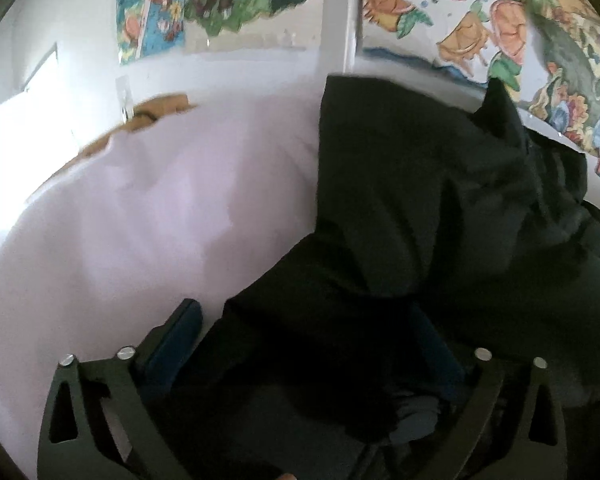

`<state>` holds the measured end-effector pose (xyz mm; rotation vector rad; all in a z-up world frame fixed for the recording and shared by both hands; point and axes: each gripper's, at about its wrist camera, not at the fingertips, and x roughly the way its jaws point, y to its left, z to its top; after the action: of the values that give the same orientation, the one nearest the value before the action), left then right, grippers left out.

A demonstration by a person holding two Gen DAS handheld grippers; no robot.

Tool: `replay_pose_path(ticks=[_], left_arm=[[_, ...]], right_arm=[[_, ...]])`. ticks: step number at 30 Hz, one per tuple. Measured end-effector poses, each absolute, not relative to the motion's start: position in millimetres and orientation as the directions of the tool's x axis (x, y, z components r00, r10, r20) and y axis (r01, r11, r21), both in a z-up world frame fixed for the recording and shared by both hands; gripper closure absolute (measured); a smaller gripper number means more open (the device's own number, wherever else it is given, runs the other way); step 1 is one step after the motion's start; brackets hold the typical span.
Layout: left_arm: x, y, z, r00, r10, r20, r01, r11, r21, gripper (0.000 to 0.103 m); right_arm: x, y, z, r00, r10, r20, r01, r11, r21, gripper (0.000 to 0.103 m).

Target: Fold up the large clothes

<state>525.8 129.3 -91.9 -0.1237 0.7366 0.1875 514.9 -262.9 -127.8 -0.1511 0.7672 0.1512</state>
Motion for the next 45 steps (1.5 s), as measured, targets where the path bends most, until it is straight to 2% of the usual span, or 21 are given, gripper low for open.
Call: replay_pose_path(ticks=[4,7,9,10,12,13,14,18,20,23,26,28,30,33,37,40,45], left_arm=[[525.2,126.4,-94.1,0.728,0.141,-0.671,-0.212,0.977,-0.024,0.001],[520.7,133.6,-92.2,0.74,0.115,-0.662,-0.211,0.975,-0.067,0.001],[512.5,140.0,-86.4,0.731,0.113,-0.673,-0.23,0.969,-0.087,0.001],[509.5,140.0,-82.8,0.721,0.122,-0.682,-0.241,0.967,-0.083,0.001],[496.1,138.7,-70.0,0.704,0.136,-0.697,-0.253,0.965,-0.068,0.002],[490.6,135.6,-63.9,0.703,0.136,-0.699,-0.246,0.967,-0.06,0.002],[481.2,132.6,-52.6,0.703,0.14,-0.697,-0.242,0.969,-0.049,0.002],[448.4,114.0,2.0,0.731,0.133,-0.669,-0.197,0.98,-0.02,0.002],[438.6,104.8,28.9,0.734,0.127,-0.667,-0.184,0.983,-0.016,0.002],[422.8,94.5,73.5,0.762,0.073,-0.644,-0.157,0.985,-0.074,0.002],[408.8,89.2,113.9,0.796,-0.002,-0.605,-0.125,0.978,-0.168,0.002],[397.7,84.9,136.6,0.831,-0.038,-0.555,-0.104,0.969,-0.222,0.002],[390.9,81.9,156.2,0.867,-0.051,-0.495,-0.086,0.964,-0.25,0.002],[399.9,75.0,174.0,0.888,-0.05,-0.457,-0.073,0.966,-0.248,0.002],[437.8,63.3,163.1,0.878,-0.108,-0.466,-0.024,0.963,-0.269,0.002],[497.1,50.7,139.0,0.847,-0.191,-0.496,0.06,0.961,-0.269,0.002],[586.5,39.7,102.1,0.852,-0.219,-0.476,0.099,0.959,-0.265,0.002]], right_arm=[[515.2,-254.0,-135.9,0.715,0.044,-0.698,-0.184,0.975,-0.127,0.09],[510.7,-252.4,-133.8,0.734,0.022,-0.679,-0.167,0.975,-0.149,0.09],[506.1,-258.8,-126.7,0.742,0.029,-0.669,-0.156,0.979,-0.131,0.085],[503.7,-261.3,-123.0,0.743,0.031,-0.669,-0.149,0.981,-0.12,0.079],[492.1,-275.1,-106.2,0.746,0.074,-0.662,-0.133,0.99,-0.039,0.061],[486.4,-280.8,-97.1,0.748,0.103,-0.656,-0.135,0.991,0.001,0.039],[479.5,-284.7,-87.1,0.75,0.131,-0.649,-0.146,0.989,0.03,0.023],[447.5,-282.9,-39.6,0.765,0.18,-0.619,-0.212,0.977,0.022,0.021],[430.8,-279.1,-14.1,0.767,0.216,-0.604,-0.257,0.966,0.019,0.011],[406.5,-276.0,26.2,0.799,0.244,-0.549,-0.282,0.959,0.016,0.0],[394.4,-280.9,60.5,0.821,0.27,-0.502,-0.272,0.96,0.071,0.0],[393.6,-288.1,74.2,0.808,0.284,-0.517,-0.259,0.958,0.122,0.0],[395.2,-297.9,84.8,0.822,0.303,-0.483,-0.24,0.952,0.189,0.0],[403.7,-308.1,88.7,0.831,0.324,-0.452,-0.223,0.939,0.263,0.0],[434.8,-318.7,72.6,0.848,0.326,-0.419,-0.193,0.925,0.328,0.0],[470.5,-323.3,56.4,0.826,0.327,-0.46,-0.166,0.919,0.357,0.0],[549.8,-320.6,37.5,0.798,0.339,-0.498,-0.176,0.922,0.344,0.0]])
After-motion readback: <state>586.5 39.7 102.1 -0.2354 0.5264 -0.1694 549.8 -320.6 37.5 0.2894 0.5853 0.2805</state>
